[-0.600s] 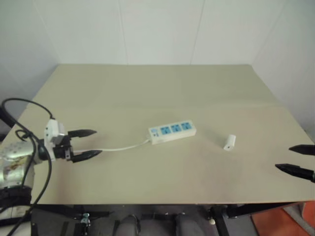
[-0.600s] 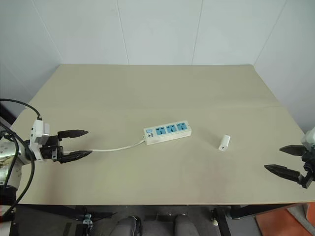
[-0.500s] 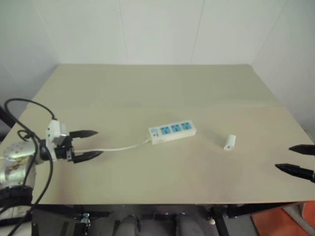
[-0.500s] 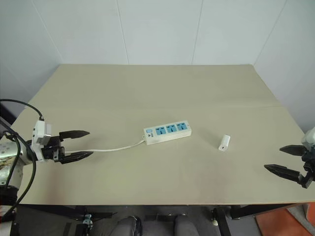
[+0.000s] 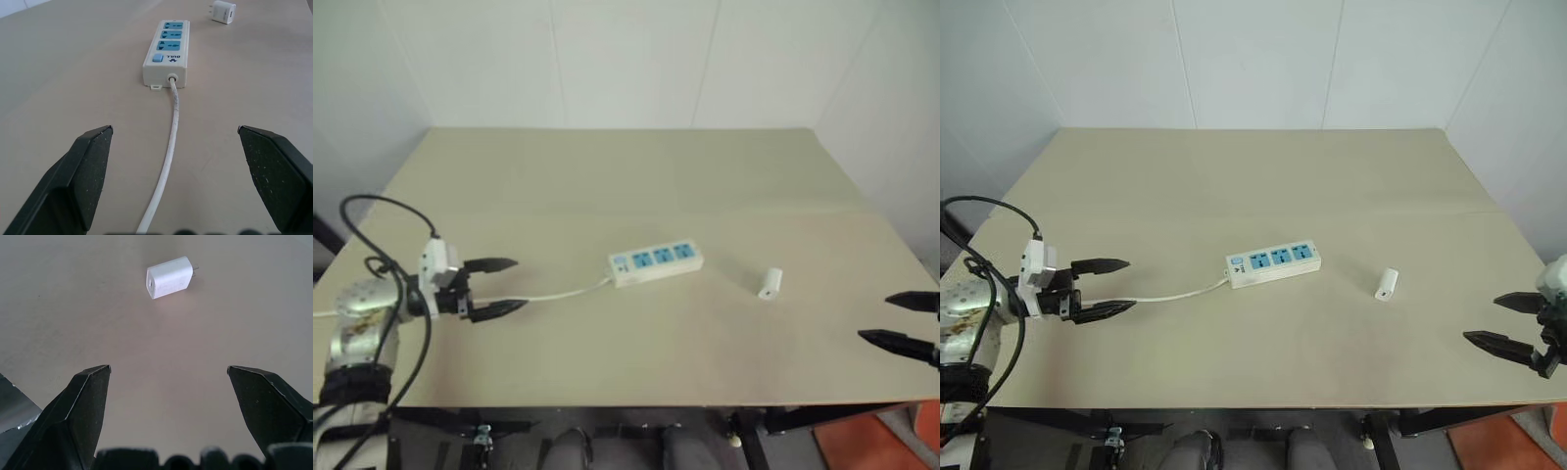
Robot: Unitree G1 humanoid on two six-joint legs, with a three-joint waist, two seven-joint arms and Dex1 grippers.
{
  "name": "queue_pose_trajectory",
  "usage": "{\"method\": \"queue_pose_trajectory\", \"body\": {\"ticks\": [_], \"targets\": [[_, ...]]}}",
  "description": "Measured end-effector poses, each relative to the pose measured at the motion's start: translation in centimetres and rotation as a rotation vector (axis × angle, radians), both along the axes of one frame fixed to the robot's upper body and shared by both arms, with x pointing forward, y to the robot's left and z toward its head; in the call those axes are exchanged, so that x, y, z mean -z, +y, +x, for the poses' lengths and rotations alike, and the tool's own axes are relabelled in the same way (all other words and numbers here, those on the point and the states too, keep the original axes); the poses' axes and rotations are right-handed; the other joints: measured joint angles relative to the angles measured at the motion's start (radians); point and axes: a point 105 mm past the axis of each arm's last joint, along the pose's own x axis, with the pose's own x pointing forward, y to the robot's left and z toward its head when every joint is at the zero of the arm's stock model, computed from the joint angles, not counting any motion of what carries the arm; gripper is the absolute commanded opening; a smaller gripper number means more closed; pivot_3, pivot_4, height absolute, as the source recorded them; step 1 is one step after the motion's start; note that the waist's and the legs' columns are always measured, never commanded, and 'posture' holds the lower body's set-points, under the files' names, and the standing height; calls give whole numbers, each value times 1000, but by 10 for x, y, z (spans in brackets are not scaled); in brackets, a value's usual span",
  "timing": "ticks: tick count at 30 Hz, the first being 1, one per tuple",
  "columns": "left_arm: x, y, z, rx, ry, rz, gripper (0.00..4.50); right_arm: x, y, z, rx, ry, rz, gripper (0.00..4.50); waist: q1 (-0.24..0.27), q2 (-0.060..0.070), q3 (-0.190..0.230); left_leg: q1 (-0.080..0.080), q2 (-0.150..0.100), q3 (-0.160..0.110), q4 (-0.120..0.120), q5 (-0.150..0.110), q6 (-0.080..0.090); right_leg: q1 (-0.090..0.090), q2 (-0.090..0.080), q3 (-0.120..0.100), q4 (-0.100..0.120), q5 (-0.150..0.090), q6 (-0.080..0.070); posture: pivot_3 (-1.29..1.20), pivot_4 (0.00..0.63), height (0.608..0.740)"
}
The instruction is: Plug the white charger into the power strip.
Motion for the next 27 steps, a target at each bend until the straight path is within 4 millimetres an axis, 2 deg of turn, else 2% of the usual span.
{"method": "queue_pose_trajectory", "body": {"ticks": [3, 8, 11, 15, 19, 22, 27], "targets": [[11, -11, 3, 36, 27, -11, 4447, -5, 11, 5, -36, -34, -10, 4500, 0, 0, 0, 0, 0, 0, 0, 0, 0, 0, 0, 0, 0, 0, 0, 0, 150, 740], [33, -53, 23, 116, 77, -31, 4447, -15, 45, 18, -128, -77, -11, 4500, 6, -1, 0, -2, -1, -1, 1, 0, 0, 0, 0, 0, 0, 1, 1, 0, 150, 740], [41, -74, 36, 133, 91, -6, 4447, -13, 66, 19, -185, -60, -20, 4500, 10, -1, 0, -4, -2, -2, 1, 0, 0, -1, 0, 0, -1, 1, 1, 0, 150, 740], [43, -87, 47, 151, 88, 86, 4447, -10, 87, 20, -233, -65, -22, 4500, 11, -2, 0, -6, -2, -2, 1, 0, 0, -2, 0, 0, -1, 1, 1, 0, 150, 740], [48, -90, 53, 145, 105, 171, 4447, -5, 102, 17, -258, -75, -4, 4500, 14, -2, 0, -5, -2, -2, 1, 0, 0, -2, 0, -1, 0, 1, 2, 0, 150, 740], [49, -92, 54, 160, 108, 226, 3870, 1, 106, 15, -239, -82, 27, 4500, 19, -2, 0, -4, -2, -2, 1, 0, 0, -1, 0, 0, 0, 1, 2, 0, 150, 740], [50, -93, 52, 179, 120, 246, 2246, 9, 110, 15, -220, -78, 24, 4500, 20, -1, -1, -3, -2, -2, 1, 0, 0, -1, 0, 0, 0, 1, 2, 0, 150, 740]]}}
